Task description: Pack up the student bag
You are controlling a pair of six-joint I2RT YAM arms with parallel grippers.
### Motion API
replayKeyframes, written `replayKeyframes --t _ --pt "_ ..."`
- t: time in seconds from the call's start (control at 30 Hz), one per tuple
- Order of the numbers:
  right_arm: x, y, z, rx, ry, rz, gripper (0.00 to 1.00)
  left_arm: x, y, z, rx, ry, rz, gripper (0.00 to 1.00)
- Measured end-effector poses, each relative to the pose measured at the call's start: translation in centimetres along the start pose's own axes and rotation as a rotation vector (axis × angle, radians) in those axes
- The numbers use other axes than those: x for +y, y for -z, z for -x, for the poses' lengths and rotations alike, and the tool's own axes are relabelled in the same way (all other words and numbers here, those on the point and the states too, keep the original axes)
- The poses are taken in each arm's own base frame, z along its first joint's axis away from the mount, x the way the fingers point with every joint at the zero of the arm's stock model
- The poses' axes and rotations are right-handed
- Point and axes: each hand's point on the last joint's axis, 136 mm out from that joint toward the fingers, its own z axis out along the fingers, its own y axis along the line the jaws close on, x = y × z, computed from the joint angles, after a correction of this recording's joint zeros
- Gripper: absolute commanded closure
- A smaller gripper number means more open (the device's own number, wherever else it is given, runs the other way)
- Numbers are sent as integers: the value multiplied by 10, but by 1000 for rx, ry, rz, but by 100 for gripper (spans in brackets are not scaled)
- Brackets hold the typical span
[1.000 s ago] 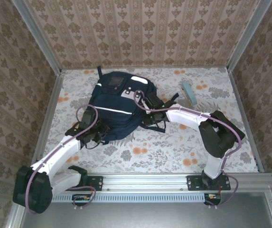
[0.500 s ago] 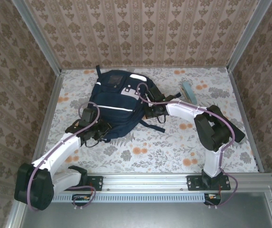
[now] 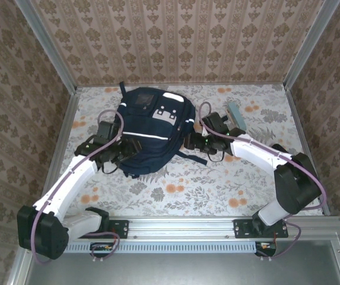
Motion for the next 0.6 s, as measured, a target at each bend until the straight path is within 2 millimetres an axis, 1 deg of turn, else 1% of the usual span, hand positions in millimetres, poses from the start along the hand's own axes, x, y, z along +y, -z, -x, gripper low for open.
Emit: replayKeyframes --t 0.07,0.13,0.27,0.33,0.37,0.5,0.6 --pt "7 -9 -15 34 -68 40 28 -6 1 4 -2 -42 5 37" --pt "21 -18 -27 62 -123 86 29 -14 1 8 -7 -86 10 37" --pt "52 -33 -33 84 -193 190 34 -28 0 17 -24 -148 16 36" --pt "62 -43 -34 99 -231 237 37 -34 -1 18 -31 -175 20 35" --pt "64 -48 -34 107 -245 248 37 -36 -2 18 -30 -184 21 35" --pt "63 -66 -40 141 -300 260 47 -37 -7 13 -17 -210 38 33" --pt "63 -73 -41 155 -322 268 62 -35 -8 14 -21 -215 49 32"
